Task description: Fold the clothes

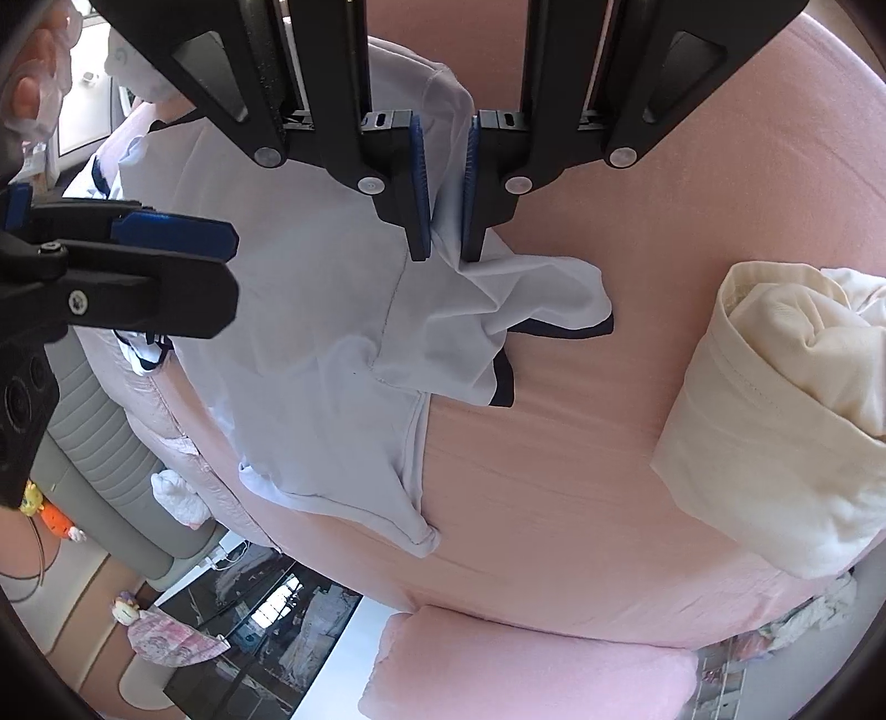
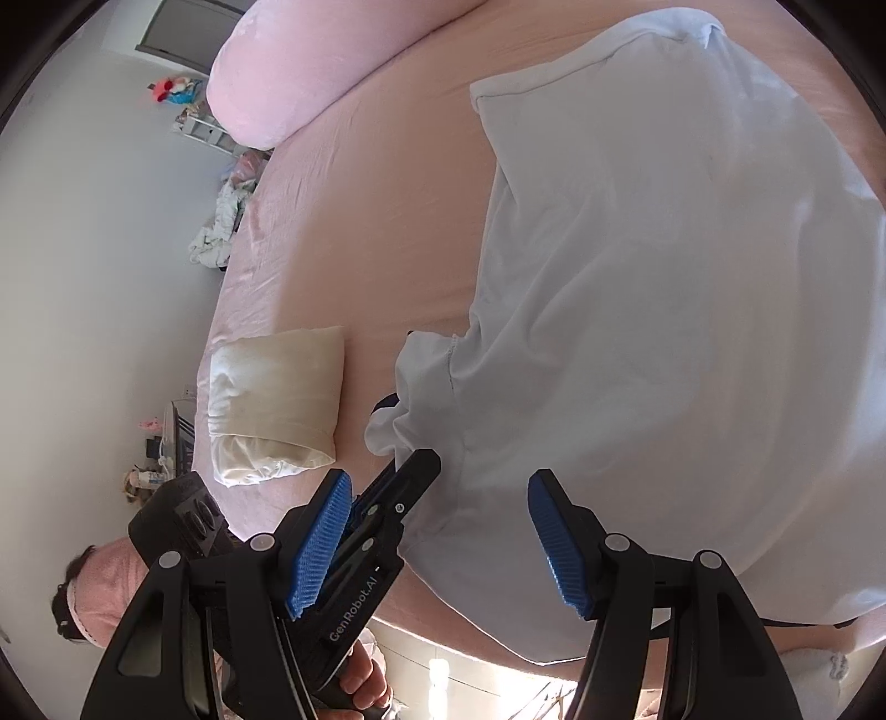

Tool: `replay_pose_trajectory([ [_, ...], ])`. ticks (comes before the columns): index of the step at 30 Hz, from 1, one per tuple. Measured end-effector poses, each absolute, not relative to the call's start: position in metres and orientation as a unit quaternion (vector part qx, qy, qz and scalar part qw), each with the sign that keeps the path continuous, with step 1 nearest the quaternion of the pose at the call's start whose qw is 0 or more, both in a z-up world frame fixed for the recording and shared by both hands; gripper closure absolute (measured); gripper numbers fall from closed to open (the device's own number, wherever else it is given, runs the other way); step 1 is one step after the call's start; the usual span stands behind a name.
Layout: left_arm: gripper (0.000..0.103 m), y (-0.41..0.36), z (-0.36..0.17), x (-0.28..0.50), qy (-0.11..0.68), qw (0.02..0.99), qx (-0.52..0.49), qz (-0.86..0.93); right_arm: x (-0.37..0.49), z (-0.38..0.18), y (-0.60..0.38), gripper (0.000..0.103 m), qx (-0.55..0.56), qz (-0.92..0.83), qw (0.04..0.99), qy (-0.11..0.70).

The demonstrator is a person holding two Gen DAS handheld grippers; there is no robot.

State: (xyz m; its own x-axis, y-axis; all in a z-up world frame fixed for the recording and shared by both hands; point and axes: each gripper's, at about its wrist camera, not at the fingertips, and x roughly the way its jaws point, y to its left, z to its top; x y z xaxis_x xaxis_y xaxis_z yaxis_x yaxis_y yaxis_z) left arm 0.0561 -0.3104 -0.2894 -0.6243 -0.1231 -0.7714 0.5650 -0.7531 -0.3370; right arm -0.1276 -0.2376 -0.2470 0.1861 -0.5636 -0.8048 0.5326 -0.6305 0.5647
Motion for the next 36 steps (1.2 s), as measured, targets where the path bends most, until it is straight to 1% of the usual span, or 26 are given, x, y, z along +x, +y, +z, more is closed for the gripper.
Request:
replay_pose_trajectory([
  [2,0.094,-0.307,-0.288,0.056,0.287,0.195,0.375,-0.86,-0.126,-0.251,-0.254,0.037,0.646,-0.629,0.431,0.039],
  [3,0.094,-0.306,-0.287,0.057,0.293,0.19,0.369,-0.862,-0.126,-0.255,-0.261,0.037,0.65,-0.622,0.434,0.049],
  [9,0.094,-0.309,-0.294,0.066,0.353,0.171,0.335,-0.857,-0.122,-0.269,-0.294,0.037,0.661,-0.594,0.453,0.075],
  [17,0.094,-0.302,-0.299,0.063,0.36,0.152,0.343,-0.854,-0.11,-0.291,-0.321,0.038,0.667,-0.583,0.444,0.137],
  [19,0.094,-0.301,-0.303,0.062,0.361,0.151,0.351,-0.851,-0.108,-0.296,-0.32,0.052,0.661,-0.592,0.438,0.145],
  [20,0.094,-0.3,-0.305,0.061,0.362,0.151,0.355,-0.848,-0.107,-0.298,-0.319,0.07,0.657,-0.598,0.431,0.156],
  [21,0.094,-0.3,-0.307,0.06,0.366,0.148,0.359,-0.846,-0.107,-0.301,-0.317,0.085,0.652,-0.606,0.423,0.171],
  [22,0.094,-0.301,-0.309,0.059,0.371,0.144,0.363,-0.843,-0.107,-0.303,-0.315,0.089,0.647,-0.611,0.42,0.178],
  [25,0.094,-0.304,-0.313,0.057,0.39,0.136,0.377,-0.829,-0.115,-0.312,-0.303,0.09,0.655,-0.603,0.434,0.136],
  [27,0.093,-0.308,-0.315,0.057,0.409,0.133,0.387,-0.816,-0.126,-0.322,-0.292,0.095,0.671,-0.591,0.439,0.089],
  [30,0.093,-0.316,-0.316,0.058,0.437,0.132,0.405,-0.792,-0.142,-0.338,-0.275,0.099,0.693,-0.568,0.444,0.011],
  [33,0.092,-0.323,-0.31,0.063,0.443,0.156,0.406,-0.784,-0.151,-0.352,-0.261,0.103,0.705,-0.545,0.45,-0.055],
  [34,0.09,-0.325,-0.31,0.066,0.44,0.176,0.406,-0.782,-0.152,-0.355,-0.258,0.103,0.707,-0.54,0.452,-0.07],
  [35,0.081,-0.326,-0.309,0.068,0.437,0.195,0.408,-0.778,-0.152,-0.355,-0.256,0.103,0.705,-0.541,0.454,-0.073],
  [36,0.067,-0.33,-0.31,0.07,0.441,0.205,0.406,-0.773,-0.151,-0.355,-0.256,0.103,0.702,-0.543,0.455,-0.072],
])
